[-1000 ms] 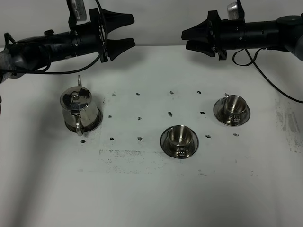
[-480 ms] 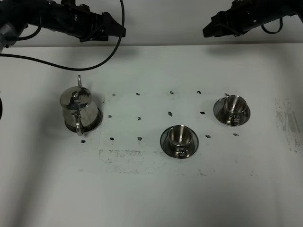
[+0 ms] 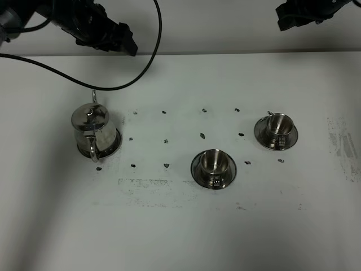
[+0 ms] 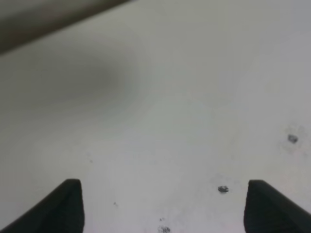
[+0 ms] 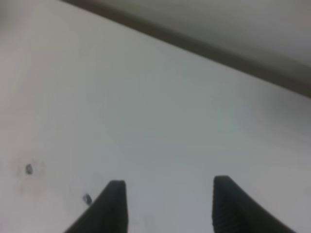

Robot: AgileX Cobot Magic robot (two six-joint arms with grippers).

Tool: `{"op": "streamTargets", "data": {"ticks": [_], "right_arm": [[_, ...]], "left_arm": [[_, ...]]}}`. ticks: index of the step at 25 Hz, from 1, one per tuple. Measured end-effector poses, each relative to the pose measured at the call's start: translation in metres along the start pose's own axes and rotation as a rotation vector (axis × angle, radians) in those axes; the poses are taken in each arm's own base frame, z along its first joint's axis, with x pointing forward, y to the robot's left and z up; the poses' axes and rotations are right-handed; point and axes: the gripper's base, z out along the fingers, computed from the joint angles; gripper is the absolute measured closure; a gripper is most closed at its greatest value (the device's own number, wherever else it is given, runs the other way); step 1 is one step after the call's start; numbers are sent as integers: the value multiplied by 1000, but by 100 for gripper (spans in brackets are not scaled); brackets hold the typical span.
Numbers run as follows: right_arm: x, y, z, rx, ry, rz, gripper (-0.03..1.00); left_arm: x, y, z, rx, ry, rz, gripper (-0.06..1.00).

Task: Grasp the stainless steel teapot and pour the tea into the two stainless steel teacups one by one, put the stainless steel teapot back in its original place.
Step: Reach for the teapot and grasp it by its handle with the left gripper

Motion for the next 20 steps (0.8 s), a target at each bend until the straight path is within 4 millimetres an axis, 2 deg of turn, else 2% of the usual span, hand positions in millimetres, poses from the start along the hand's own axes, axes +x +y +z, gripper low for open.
{"op": "streamTargets", "data": {"ticks": [5,8,15,20], "right_arm": [[7,14,-58,75,-13,-1,55],[17,25,-84,92,-22,2,55],[56,53,-143,141,-92,8,55],[98,77,-180,163,-146,26,55]], "left_arm": [[4,-20,-53,-51,-82,39,28],[15,-37,-71,-77,-126,76,29],[45,-88,-91,-95,-214,172,29],[50,-117,-96,-53,-231,151,29]]}}
